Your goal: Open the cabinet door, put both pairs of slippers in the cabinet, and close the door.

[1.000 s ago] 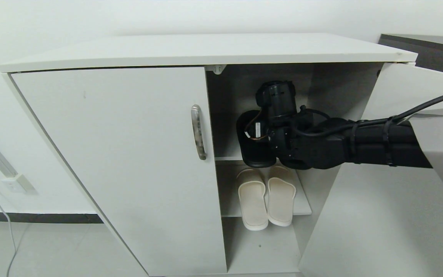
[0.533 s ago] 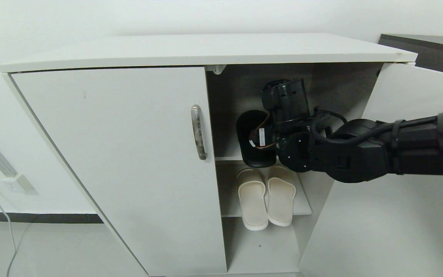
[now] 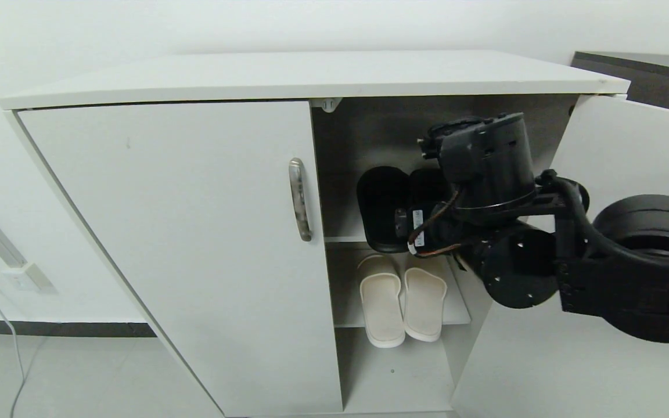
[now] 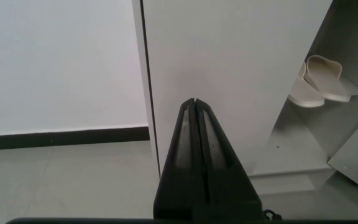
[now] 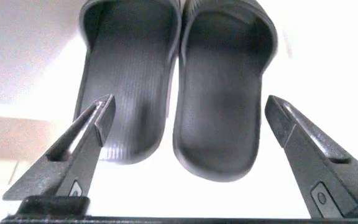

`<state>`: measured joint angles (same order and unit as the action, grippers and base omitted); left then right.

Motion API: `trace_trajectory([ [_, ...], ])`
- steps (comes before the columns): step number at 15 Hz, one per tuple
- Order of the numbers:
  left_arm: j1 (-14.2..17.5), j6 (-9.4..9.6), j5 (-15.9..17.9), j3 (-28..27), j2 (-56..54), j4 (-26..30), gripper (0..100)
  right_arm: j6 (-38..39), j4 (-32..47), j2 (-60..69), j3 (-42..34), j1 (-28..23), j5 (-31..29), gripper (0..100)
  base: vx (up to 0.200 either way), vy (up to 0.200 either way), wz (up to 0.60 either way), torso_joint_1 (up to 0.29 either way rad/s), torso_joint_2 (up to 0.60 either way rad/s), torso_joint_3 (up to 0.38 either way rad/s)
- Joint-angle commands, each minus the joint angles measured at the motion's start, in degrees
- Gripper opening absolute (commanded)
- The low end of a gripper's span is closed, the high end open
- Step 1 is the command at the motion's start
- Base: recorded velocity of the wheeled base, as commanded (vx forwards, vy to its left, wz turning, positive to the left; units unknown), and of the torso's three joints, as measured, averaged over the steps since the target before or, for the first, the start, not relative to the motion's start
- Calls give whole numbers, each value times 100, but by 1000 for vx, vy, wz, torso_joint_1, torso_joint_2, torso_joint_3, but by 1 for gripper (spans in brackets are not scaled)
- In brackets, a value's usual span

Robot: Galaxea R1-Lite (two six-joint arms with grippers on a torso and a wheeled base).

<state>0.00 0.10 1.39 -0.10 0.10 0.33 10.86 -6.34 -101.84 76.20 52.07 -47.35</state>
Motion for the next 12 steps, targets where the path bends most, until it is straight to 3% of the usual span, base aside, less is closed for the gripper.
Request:
trace_trajectory([
  [1,0,-1,2,1,-1,2,0,-5,-87,630,-466,251,112,100,0,0,0,0,0,0],
  [5,0,8,2,1,-1,2,0,-14,-482,1184,-1257,480,727,100,0,0,0,0,0,0],
  [6,0,8,2,1,-1,2,0,-14,-641,1202,-1450,489,762,0,0,0,0,0,0,0],
  [12,0,8,10,1,-1,2,0,-75,-1010,1087,-1679,577,762,0,0,0,0,0,0,0],
])
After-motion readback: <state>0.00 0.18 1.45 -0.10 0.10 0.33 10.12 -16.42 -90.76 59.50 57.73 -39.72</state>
